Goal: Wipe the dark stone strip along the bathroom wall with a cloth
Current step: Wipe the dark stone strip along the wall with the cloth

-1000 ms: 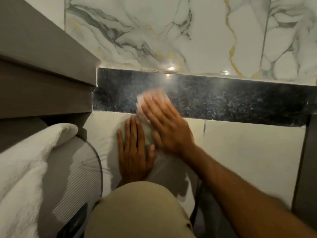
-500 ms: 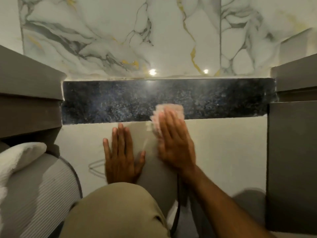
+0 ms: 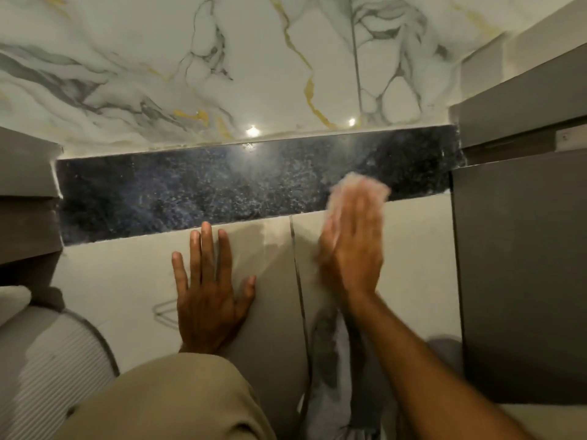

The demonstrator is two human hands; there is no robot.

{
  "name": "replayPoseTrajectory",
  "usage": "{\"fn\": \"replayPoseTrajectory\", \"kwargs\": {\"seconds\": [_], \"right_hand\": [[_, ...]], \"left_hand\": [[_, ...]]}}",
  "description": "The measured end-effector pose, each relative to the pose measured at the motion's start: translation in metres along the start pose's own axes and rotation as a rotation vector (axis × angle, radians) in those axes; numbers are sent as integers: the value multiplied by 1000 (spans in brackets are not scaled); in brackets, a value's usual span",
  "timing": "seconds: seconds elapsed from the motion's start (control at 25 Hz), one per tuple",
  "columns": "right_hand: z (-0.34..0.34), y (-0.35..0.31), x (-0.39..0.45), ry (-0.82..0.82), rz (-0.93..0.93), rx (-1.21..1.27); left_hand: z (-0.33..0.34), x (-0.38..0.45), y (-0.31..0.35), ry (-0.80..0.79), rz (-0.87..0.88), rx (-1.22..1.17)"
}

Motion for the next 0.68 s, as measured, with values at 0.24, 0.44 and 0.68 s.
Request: {"fn": "replayPoseTrajectory", "kwargs": {"seconds": [0.24,0.44,0.68], "right_hand": [[19,-41,86,52,-122,25],[-15,21,11,-74,48,-45],[3,0,117,55,-121,-84]], "left_hand": [[10,-1,-6,1,25,34],[-3,15,12,26,95,15],[10,14,9,53,134,36]]}}
Point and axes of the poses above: each hand's wrist, its own x-axis towards the middle knuckle, its own z-axis out of the palm, y = z × x, the point moved 1 cm from there along x, towards the middle knuckle, and after that the axes turned 10 degrees about x, right-handed, at the moved point
